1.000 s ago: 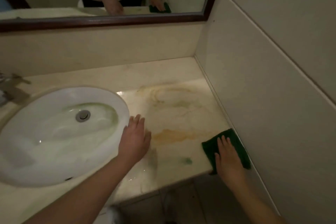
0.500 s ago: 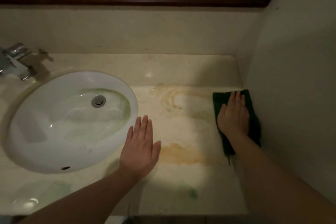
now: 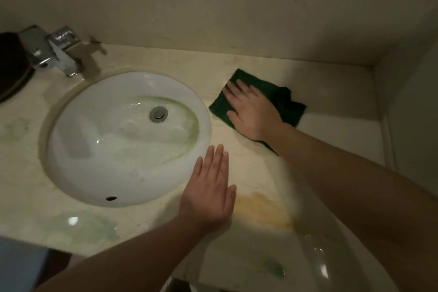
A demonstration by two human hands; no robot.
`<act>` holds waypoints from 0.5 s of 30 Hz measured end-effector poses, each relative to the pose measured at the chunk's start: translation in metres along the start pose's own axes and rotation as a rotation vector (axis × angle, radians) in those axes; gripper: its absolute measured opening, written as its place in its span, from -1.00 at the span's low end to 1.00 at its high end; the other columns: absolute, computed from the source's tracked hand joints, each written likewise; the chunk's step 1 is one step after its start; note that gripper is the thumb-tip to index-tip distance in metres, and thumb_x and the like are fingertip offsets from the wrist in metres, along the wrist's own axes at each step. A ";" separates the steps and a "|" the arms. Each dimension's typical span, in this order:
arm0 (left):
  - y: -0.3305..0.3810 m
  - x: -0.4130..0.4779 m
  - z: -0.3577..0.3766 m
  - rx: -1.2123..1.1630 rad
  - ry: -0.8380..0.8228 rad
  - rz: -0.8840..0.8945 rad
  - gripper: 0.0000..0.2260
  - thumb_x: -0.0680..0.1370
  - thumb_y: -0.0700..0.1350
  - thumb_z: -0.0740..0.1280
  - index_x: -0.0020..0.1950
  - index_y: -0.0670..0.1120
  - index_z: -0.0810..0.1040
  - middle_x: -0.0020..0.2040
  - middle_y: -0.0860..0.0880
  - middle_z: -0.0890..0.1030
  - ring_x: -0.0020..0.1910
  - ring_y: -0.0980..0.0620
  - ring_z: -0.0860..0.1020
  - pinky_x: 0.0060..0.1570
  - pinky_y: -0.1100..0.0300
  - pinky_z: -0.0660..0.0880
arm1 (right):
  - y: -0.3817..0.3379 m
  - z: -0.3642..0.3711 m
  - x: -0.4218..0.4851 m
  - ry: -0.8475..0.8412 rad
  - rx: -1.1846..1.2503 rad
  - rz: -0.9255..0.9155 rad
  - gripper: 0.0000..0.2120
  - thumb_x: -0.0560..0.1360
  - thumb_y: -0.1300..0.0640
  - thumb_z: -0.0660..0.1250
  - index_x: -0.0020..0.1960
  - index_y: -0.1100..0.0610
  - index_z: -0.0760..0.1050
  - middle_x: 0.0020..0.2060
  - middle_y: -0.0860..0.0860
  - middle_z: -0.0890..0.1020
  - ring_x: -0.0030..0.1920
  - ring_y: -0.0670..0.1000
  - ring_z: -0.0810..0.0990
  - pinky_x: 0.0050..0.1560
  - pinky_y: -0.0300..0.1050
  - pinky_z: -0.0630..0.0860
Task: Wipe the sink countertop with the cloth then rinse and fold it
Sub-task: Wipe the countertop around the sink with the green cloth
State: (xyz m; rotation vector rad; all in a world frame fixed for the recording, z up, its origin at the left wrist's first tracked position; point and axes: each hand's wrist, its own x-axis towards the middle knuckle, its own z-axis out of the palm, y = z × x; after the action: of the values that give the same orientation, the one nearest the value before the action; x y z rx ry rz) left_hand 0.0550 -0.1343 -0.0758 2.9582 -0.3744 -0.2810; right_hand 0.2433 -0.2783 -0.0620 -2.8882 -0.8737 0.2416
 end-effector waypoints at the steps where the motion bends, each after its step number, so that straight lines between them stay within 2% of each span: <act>1: 0.000 0.000 0.000 -0.003 -0.002 0.006 -0.39 0.61 0.09 -0.08 0.57 -0.21 -0.08 0.59 -0.17 -0.12 0.57 -0.11 -0.19 0.49 -0.09 -0.05 | -0.004 0.002 -0.015 -0.019 0.000 -0.022 -0.41 0.59 -0.11 -0.03 0.56 0.11 0.12 0.55 0.08 0.19 0.55 0.12 0.12 0.53 0.10 0.05; 5: -0.002 -0.002 -0.003 -0.017 0.004 0.025 -0.39 0.60 0.05 -0.03 0.56 -0.24 -0.04 0.59 -0.20 -0.06 0.57 -0.12 -0.14 0.51 -0.10 0.02 | -0.010 0.008 -0.105 -0.106 -0.004 0.026 -0.41 0.60 -0.13 -0.04 0.58 0.03 0.03 0.58 0.02 0.06 0.58 0.08 -0.02 0.55 0.08 -0.08; 7: -0.001 -0.002 -0.004 -0.014 0.002 0.035 -0.39 0.60 0.05 -0.04 0.56 -0.24 -0.03 0.58 -0.21 -0.05 0.57 -0.14 -0.13 0.50 -0.11 0.04 | 0.006 0.010 -0.146 -0.113 -0.008 0.162 -0.38 0.58 -0.14 -0.02 0.59 0.03 -0.02 0.59 0.03 0.02 0.58 0.07 -0.05 0.54 0.06 -0.13; 9: -0.001 -0.001 -0.004 -0.014 0.002 0.031 -0.39 0.60 0.06 -0.06 0.56 -0.25 -0.03 0.58 -0.21 -0.05 0.57 -0.14 -0.12 0.50 -0.12 0.04 | 0.031 0.007 -0.166 -0.066 0.026 0.378 -0.37 0.58 -0.13 -0.05 0.59 0.07 -0.03 0.59 0.07 0.02 0.57 0.10 -0.03 0.54 0.09 -0.09; 12: 0.001 -0.001 -0.004 -0.024 0.009 0.022 -0.38 0.59 0.07 -0.06 0.56 -0.25 -0.01 0.58 -0.21 -0.04 0.57 -0.15 -0.12 0.50 -0.12 0.03 | 0.055 0.004 -0.152 -0.002 0.021 0.611 -0.37 0.59 -0.12 -0.10 0.59 0.11 -0.03 0.58 0.11 0.04 0.57 0.15 0.01 0.54 0.16 -0.03; 15: 0.001 -0.002 -0.003 -0.018 0.013 0.020 -0.38 0.60 0.08 -0.07 0.56 -0.24 -0.05 0.58 -0.21 -0.07 0.57 -0.14 -0.15 0.51 -0.11 0.00 | 0.038 0.001 -0.094 0.054 0.026 0.663 -0.38 0.58 -0.11 -0.06 0.57 0.14 0.04 0.56 0.15 0.12 0.55 0.19 0.07 0.52 0.20 0.03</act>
State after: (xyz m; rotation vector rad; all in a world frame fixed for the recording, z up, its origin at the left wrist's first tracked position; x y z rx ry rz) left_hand 0.0537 -0.1345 -0.0722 2.9350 -0.3978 -0.2616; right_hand 0.1862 -0.3620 -0.0575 -3.0354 0.1228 0.2201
